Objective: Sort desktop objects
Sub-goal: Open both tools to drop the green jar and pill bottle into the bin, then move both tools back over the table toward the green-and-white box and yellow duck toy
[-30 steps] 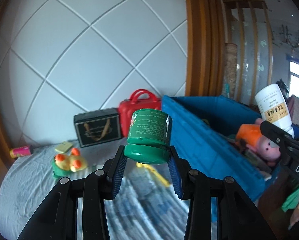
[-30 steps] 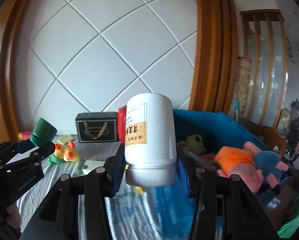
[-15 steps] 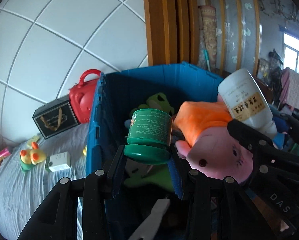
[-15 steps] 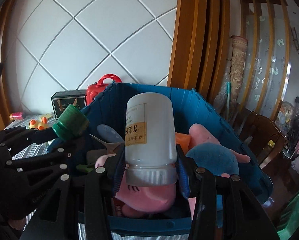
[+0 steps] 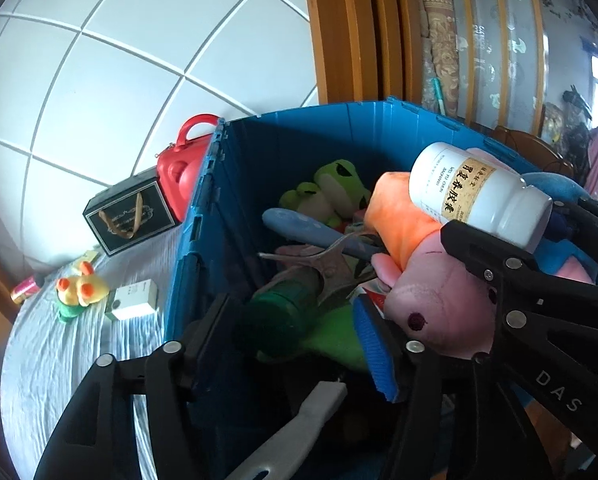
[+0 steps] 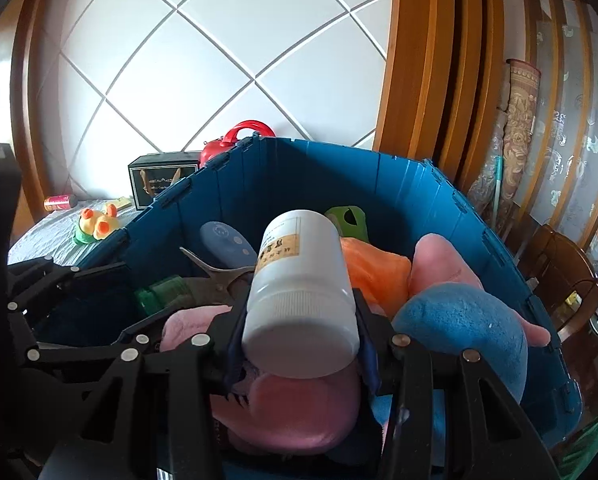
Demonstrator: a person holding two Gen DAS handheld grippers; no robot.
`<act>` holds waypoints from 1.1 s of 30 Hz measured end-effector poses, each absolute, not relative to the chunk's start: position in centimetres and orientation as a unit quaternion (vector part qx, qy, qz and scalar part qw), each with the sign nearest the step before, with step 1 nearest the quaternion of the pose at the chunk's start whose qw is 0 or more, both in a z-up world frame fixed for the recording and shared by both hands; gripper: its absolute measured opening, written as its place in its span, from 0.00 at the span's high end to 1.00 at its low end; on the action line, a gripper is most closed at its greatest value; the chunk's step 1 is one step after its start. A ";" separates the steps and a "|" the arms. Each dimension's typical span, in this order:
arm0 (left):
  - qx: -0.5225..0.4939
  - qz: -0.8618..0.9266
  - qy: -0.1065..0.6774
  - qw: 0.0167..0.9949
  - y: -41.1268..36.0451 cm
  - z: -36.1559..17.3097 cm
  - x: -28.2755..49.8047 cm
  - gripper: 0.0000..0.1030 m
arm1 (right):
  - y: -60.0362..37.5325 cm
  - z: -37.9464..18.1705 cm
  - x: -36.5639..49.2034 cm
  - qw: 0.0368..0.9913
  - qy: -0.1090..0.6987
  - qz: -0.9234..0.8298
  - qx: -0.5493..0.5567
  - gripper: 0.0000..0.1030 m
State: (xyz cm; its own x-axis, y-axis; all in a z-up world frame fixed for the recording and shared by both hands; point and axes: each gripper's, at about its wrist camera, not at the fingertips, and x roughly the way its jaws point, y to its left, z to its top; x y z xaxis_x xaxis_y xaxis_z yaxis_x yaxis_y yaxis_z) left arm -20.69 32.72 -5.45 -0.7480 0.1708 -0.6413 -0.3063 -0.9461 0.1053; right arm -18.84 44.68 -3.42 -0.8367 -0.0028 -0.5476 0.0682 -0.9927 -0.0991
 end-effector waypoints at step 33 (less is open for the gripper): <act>-0.272 0.957 0.052 0.092 26.4 -2.5 -14.1 0.28 | 44.9 -2.3 -12.4 0.005 0.043 -0.963 0.266 0.17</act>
State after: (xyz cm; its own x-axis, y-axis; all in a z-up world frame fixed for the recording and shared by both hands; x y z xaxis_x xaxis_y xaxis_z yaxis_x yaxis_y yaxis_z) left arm -14.15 26.44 -2.54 -0.8354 0.1470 -0.5296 -0.2038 -0.9777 0.0501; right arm -12.42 44.92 -2.28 -0.8581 0.0139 -0.5132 0.0324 -0.9962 -0.0811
